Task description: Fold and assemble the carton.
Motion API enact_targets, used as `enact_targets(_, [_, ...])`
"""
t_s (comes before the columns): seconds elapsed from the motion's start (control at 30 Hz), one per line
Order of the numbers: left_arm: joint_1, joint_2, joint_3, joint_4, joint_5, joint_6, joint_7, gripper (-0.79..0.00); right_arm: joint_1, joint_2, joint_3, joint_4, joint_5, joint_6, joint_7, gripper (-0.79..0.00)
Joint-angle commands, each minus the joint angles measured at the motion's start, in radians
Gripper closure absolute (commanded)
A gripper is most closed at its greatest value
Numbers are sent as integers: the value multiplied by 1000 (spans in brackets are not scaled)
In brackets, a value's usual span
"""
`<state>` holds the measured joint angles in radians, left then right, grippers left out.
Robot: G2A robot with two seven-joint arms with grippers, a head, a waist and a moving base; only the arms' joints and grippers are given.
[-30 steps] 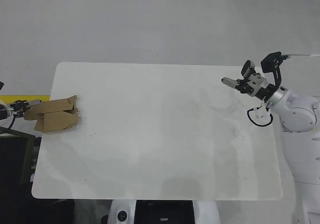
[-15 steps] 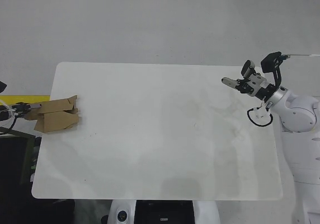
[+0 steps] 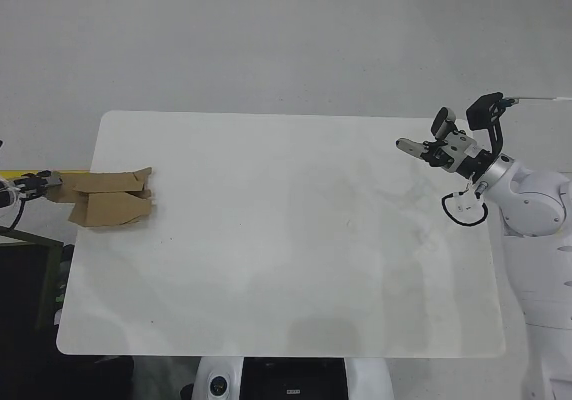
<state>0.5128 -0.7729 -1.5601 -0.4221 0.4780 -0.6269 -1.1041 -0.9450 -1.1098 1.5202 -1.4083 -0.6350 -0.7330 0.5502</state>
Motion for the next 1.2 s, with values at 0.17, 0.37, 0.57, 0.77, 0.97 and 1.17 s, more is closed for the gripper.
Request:
enact_targets(0.17, [-8,-6,-14,-56,-156,-32,-24,0,0,0,0,0,0,0,0,-785])
enact_targets(0.37, [17,-21,1,-164,-305,-35,-54,0,0,0,0,0,0,0,0,-785])
enact_targets(0.57, [77,-38,32,-328,-436,-12,-33,0,0,0,0,0,0,0,0,-785])
enact_targets(0.77, [161,-54,73,-515,-539,48,23,0,0,0,0,0,0,0,0,-785])
enact_targets(0.97, [223,-73,137,-681,-609,106,86,0,0,0,0,0,0,0,0,-785])
enact_targets(1.17, [218,-91,213,-793,-652,119,96,0,0,0,0,0,0,0,0,-785])
